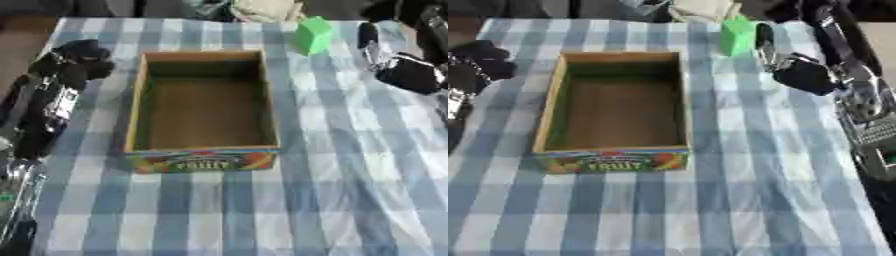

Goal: Pick up objects on the table and place them in the box.

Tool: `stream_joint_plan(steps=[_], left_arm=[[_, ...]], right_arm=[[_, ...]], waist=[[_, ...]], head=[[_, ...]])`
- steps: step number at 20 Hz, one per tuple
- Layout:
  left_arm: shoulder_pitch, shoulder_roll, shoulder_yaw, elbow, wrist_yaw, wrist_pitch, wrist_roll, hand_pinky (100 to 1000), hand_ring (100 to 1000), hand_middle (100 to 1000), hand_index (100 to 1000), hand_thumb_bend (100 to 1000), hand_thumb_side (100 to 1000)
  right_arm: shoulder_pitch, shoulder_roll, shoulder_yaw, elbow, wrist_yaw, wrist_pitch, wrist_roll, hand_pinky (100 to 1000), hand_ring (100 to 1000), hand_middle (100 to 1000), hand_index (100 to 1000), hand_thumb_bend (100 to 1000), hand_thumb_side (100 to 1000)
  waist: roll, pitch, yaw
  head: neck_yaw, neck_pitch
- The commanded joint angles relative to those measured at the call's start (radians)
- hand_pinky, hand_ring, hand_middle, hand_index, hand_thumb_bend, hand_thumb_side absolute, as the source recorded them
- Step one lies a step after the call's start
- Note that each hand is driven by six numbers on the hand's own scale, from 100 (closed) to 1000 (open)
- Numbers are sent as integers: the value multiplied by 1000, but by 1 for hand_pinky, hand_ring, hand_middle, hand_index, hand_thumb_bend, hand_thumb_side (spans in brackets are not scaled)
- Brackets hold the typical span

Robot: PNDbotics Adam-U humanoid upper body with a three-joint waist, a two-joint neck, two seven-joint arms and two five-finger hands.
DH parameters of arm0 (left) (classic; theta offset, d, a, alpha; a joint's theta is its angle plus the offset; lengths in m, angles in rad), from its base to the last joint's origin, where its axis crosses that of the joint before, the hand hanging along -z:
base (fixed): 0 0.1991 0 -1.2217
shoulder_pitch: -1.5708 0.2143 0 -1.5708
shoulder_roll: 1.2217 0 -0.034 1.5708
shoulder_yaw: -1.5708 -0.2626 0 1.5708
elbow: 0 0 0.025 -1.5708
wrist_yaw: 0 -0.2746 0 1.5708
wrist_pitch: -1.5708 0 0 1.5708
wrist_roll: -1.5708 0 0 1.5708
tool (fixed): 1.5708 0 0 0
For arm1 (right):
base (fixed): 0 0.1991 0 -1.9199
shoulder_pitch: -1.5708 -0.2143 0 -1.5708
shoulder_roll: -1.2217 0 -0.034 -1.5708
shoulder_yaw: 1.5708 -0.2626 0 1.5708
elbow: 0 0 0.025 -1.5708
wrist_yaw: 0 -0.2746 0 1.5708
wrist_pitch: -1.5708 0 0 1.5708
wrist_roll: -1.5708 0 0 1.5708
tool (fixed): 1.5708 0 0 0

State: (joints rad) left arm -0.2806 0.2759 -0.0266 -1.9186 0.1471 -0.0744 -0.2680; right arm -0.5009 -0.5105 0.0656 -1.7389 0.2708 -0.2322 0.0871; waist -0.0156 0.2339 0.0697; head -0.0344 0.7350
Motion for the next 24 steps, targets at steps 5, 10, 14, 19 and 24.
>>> stream_joint_plan(steps=[5, 10, 14, 19, 24], left_arm=[[18, 25, -2, -7, 12, 21, -54, 815, 753, 726, 855, 100, 683], [19, 28, -23, 0, 7, 27, -90, 813, 750, 721, 855, 100, 697], [10, 29, -44, -3, 9, 29, -120, 811, 748, 719, 855, 100, 700], [-7, 23, -70, -8, 23, 37, -156, 808, 744, 714, 854, 100, 699], [-31, 19, -89, -13, 40, 48, -182, 806, 741, 710, 853, 100, 694]], right_arm=[[-24, -180, 37, 43, -1, -94, 96, 792, 832, 893, 1000, 100, 258], [-49, -310, 17, 135, -57, -167, 176, 822, 862, 919, 1000, 100, 393], [-92, -414, -1, 237, -74, -166, 240, 862, 903, 944, 1000, 100, 546], [-173, -472, -50, 376, -73, -118, 326, 886, 936, 954, 1000, 100, 642], [-258, -437, -112, 511, 2, -47, 408, 890, 944, 953, 1000, 100, 730]], waist=[[-12, -28, 8], [-25, -29, 23], [-34, -26, 47], [-53, -23, 84], [-84, -20, 129]], head=[[-15, 10], [-47, 10], [-91, 2], [-156, -19], [-219, -42]])
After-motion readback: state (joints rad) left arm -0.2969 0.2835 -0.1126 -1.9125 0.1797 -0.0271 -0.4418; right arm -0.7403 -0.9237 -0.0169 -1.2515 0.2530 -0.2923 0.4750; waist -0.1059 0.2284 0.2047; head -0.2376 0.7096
